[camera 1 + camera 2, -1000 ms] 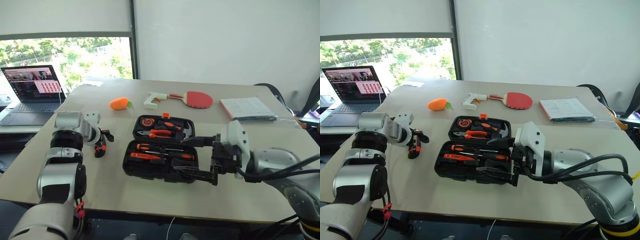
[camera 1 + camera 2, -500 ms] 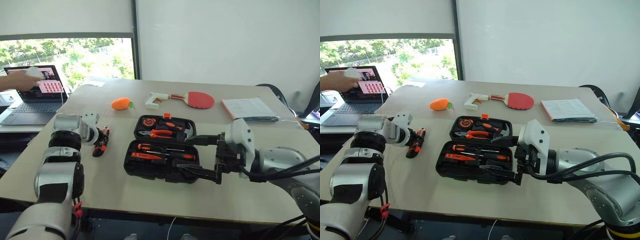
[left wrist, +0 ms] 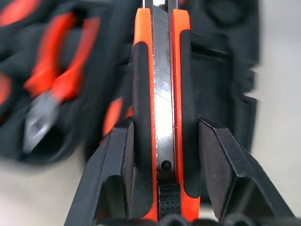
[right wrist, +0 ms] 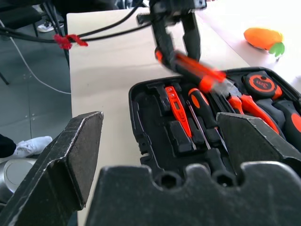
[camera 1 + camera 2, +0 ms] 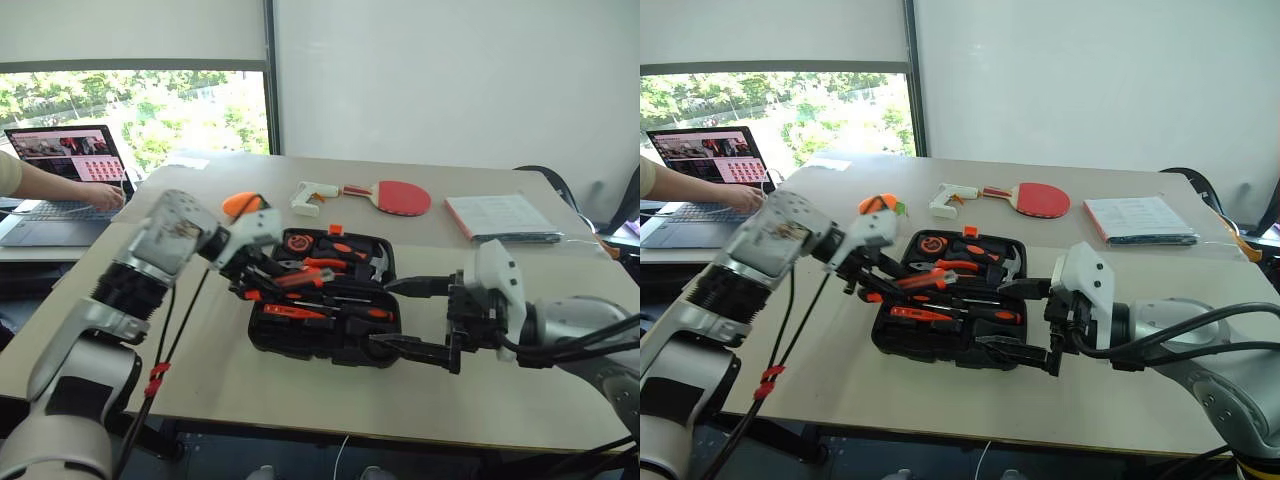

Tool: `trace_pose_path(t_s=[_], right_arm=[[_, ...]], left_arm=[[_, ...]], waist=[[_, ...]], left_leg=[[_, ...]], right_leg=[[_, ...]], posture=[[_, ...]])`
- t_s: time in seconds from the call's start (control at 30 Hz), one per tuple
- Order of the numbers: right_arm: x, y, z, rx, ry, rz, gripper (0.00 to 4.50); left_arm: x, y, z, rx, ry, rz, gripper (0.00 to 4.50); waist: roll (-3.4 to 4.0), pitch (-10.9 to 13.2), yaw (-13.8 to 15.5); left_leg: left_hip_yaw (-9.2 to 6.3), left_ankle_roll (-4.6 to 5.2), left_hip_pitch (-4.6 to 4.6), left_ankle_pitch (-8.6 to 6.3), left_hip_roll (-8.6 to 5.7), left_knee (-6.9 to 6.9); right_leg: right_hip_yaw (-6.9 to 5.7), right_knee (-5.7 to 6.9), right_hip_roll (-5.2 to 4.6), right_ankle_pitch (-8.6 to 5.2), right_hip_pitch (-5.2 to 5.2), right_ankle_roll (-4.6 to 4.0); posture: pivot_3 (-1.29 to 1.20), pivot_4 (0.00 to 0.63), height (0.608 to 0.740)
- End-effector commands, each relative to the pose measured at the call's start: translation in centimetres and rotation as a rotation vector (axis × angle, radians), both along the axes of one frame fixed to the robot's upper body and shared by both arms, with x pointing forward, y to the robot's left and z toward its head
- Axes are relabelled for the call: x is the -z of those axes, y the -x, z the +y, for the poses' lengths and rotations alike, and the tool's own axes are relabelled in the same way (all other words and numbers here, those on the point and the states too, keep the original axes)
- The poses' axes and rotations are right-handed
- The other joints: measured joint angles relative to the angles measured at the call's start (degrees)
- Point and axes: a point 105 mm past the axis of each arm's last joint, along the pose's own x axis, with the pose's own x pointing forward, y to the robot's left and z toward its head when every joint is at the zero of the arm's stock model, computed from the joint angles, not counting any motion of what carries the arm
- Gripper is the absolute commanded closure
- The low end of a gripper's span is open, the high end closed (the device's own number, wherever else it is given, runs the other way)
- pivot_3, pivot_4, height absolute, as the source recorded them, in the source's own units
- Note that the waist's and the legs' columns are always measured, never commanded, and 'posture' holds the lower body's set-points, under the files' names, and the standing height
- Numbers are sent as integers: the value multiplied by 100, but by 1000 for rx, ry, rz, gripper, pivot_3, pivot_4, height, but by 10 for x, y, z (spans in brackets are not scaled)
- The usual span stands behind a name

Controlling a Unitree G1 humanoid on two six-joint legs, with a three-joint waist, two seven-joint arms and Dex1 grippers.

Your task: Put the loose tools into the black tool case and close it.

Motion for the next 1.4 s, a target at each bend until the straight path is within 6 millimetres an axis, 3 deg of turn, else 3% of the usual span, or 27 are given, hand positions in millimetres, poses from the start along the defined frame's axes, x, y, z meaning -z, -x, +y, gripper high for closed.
trace_pose_path(t_s=[0.03, 0.13, 0.3, 0.43, 0.83, 0.97, 1.03, 1.23, 1.4], right_arm=[[-8, 6, 1, 13, -3, -44, 0], [-8, 8, 1, 34, -6, -42, 0], [-8, 10, -4, 71, -7, -41, 0], [-8, 11, -4, 83, -11, -44, 0], [-7, 8, -3, 79, -6, -52, 0], [-8, 8, -1, 70, -8, -56, 0], [-7, 8, 0, 65, -8, -56, 0], [-4, 8, 1, 56, -5, -55, 0], [-3, 7, 0, 59, -2, -55, 0]], left_arm=[[13, 15, -22, 99, -61, 20, 2946], [30, 24, -24, 134, -116, 68, 2946], [53, 20, -18, 87, -223, 63, 2946], [58, 11, -16, 36, -235, 51, 2946], [70, 22, -3, 44, -242, 107, 2946], [68, 17, 0, 28, -242, 85, 2946], [61, 16, -1, 14, -209, 95, 1958], [21, 19, -1, -13, -79, 159, 27], [6, 14, 9, -16, -59, 129, 27]], waist=[[0, 0, -9], [0, 0, -80], [1, 0, -95], [3, -1, -79], [9, -5, -93], [9, -5, -101], [9, -5, -101], [9, -4, -84], [8, -4, -80]], left_leg=[[0, 0, 0, 0, -1, 2], [-4, 2, 4, 0, 2, 2], [-15, 3, 16, 0, 4, 0], [-13, 4, 37, -1, 3, 2], [-13, 4, 50, -1, 5, 0], [-15, 6, 55, -2, 7, -5], [-14, 6, 55, -2, 6, -5], [-13, 6, 49, -2, 5, -3], [-20, 8, 33, -3, 6, -2]], right_leg=[[2, 3, 0, 0, 0, 0], [5, 6, 4, 0, 0, 0], [11, 17, 10, -2, 2, -4], [11, 13, 8, -4, 27, -1], [15, 18, 11, -4, 31, -2], [20, 18, 12, -5, 30, -4], [20, 18, 13, -5, 30, -4], [21, 18, 12, -5, 25, -3], [18, 15, 11, -7, 15, 0]], posture=[[0, 150, 740], [0, 150, 740], [0, 150, 740], [0, 150, 740], [0, 150, 740], [0, 150, 740], [0, 150, 740], [0, 150, 740], [0, 150, 740]])
